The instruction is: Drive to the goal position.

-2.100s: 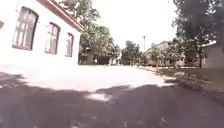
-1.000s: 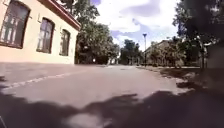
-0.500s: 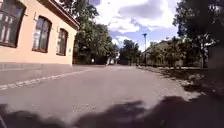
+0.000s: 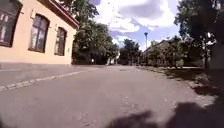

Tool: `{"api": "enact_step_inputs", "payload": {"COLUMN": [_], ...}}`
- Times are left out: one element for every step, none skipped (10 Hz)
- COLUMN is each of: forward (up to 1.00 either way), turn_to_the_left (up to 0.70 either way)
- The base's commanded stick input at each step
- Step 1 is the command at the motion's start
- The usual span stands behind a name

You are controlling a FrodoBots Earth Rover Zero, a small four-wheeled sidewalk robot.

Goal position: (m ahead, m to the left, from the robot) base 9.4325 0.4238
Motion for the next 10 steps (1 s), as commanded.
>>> {"api": "enact_step_inputs", "payload": {"forward": [0.85, 0.85, 0.85, 0.85, 0.85, 0.85, 0.85, 0.85, 0.85, 0.85], "turn_to_the_left": [0.01, 0.01, 0.01, 0.01, 0.01, 0.01, 0.01, 0.01, 0.01, 0.01]}}
